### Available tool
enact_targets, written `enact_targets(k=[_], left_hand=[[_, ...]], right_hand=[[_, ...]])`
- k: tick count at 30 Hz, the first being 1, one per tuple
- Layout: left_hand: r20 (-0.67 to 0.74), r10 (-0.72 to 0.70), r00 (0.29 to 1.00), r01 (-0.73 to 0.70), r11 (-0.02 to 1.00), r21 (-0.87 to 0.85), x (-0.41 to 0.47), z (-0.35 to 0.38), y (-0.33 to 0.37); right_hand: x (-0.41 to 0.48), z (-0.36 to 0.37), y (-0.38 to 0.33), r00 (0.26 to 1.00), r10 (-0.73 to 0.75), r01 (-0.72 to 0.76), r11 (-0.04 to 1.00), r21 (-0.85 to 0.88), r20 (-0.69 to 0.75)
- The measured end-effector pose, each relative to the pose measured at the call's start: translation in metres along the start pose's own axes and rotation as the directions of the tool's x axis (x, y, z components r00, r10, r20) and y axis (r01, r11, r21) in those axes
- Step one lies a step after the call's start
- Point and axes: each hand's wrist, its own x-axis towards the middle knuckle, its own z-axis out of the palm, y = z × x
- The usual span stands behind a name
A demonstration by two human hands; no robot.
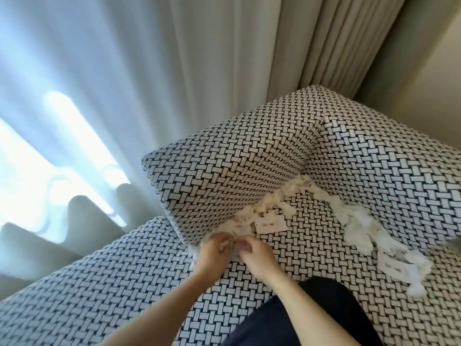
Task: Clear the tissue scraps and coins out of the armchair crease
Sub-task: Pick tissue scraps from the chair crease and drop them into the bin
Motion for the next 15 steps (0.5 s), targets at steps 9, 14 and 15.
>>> enact_targets(k=[9, 14, 15], left_hand=[[-0.324, -0.179, 0.929, 0.117, 0.972, -0.202, -0.057, 0.006, -0.044], [-0.166, -0.442, 0.882, 0.33, 0.829, -0.452, -0.052, 0.0, -0.05], [-0.145, -0.457, 0.878, 0.336, 0.801, -0.495, -0.051, -0.002, -0.049]], right_hand=[[-0.028, 0.052, 0.008, 0.993, 0.008, -0.017, 0.997, 0.077, 0.114], [-0.032, 0.067, 0.01, 0.989, -0.024, 0.019, 0.999, 0.037, 0.145], [-0.032, 0.069, 0.009, 0.986, -0.011, 0.009, 1.0, 0.012, 0.165]])
